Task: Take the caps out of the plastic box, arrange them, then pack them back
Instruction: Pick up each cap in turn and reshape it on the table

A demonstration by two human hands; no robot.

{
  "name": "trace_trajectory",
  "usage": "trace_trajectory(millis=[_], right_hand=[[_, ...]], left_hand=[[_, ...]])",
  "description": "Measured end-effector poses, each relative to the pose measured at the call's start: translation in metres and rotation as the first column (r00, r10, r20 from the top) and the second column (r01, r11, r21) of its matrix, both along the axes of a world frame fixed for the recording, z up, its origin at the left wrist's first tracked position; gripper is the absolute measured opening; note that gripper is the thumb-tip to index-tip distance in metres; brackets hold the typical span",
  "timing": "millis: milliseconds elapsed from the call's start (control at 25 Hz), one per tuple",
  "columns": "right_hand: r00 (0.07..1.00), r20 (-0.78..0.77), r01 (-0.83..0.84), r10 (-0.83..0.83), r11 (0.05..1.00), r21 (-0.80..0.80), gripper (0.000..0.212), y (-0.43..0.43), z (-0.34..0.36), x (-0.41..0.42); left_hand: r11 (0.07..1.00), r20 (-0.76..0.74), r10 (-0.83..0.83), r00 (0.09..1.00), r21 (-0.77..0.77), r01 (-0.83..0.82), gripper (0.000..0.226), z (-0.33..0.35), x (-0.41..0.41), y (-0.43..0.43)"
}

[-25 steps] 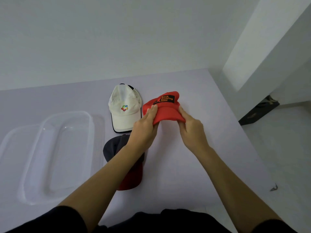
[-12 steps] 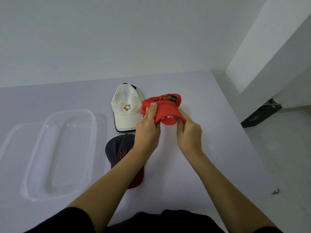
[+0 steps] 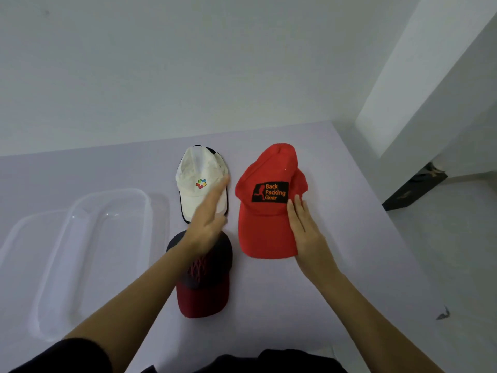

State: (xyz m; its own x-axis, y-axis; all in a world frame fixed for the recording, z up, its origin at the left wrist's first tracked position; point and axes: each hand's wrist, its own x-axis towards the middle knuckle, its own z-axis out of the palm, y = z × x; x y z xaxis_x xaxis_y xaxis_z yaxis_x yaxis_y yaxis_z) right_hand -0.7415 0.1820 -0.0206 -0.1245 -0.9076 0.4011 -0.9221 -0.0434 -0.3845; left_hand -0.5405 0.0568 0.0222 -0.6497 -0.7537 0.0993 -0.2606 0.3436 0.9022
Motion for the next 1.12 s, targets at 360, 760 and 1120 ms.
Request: trace_trajectory(millis=[360,760,1120], right_hand=[[0.978,-0.181,-0.135,0.107,0.980,-0.148,0.073,0.006,0.004,0.005],[0.867,0.492,0.023,-0.076,0.993,0.112,0.061,-0.009,0.022,-0.009],[0.162,0.890,0.227,-0.426,0.894,0.387,0.061,-0.043,0.023,0.001]], left_hand=[[0.880,0.014,-0.226,0.974,0.431,0.198,0.037,0.063,-0.025,-0.054],[0.895,-0.050,0.125,0.991,0.437,-0.091,0.028,0.070,-0.041,-0.048],[0.944,0.088,0.164,0.982,0.275,-0.183,0.039,0.017,-0.084,-0.013]])
